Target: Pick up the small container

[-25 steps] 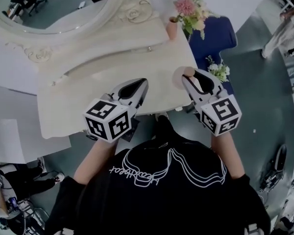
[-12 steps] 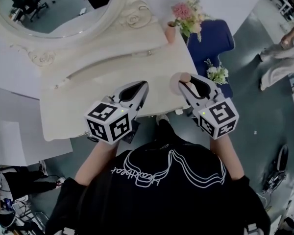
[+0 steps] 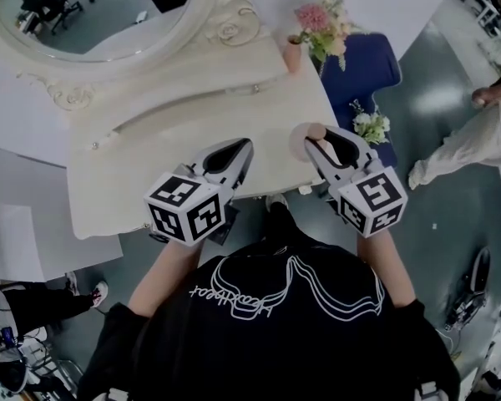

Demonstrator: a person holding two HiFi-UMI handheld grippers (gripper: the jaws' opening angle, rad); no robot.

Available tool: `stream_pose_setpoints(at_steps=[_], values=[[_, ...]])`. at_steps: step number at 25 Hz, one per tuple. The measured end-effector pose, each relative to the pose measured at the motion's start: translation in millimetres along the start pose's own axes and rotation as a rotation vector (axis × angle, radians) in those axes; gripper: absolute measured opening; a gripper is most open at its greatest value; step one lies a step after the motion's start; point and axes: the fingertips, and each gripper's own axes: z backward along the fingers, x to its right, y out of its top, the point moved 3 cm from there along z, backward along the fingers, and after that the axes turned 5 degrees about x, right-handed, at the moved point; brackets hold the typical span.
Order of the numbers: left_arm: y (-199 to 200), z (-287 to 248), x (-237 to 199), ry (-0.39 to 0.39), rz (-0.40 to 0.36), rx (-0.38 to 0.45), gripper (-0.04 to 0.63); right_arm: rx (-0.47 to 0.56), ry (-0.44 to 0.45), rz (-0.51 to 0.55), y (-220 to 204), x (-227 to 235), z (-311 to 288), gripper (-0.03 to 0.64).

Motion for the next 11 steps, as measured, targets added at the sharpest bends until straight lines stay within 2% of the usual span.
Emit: stream_pose_setpoints(at_steps=[11], values=[[-2.1,-5.1,-3.9,-0.003,0.005,-0.010,0.003,-0.006,-0.006,-0.013,-3.2,4.6,-5.1,0.124]])
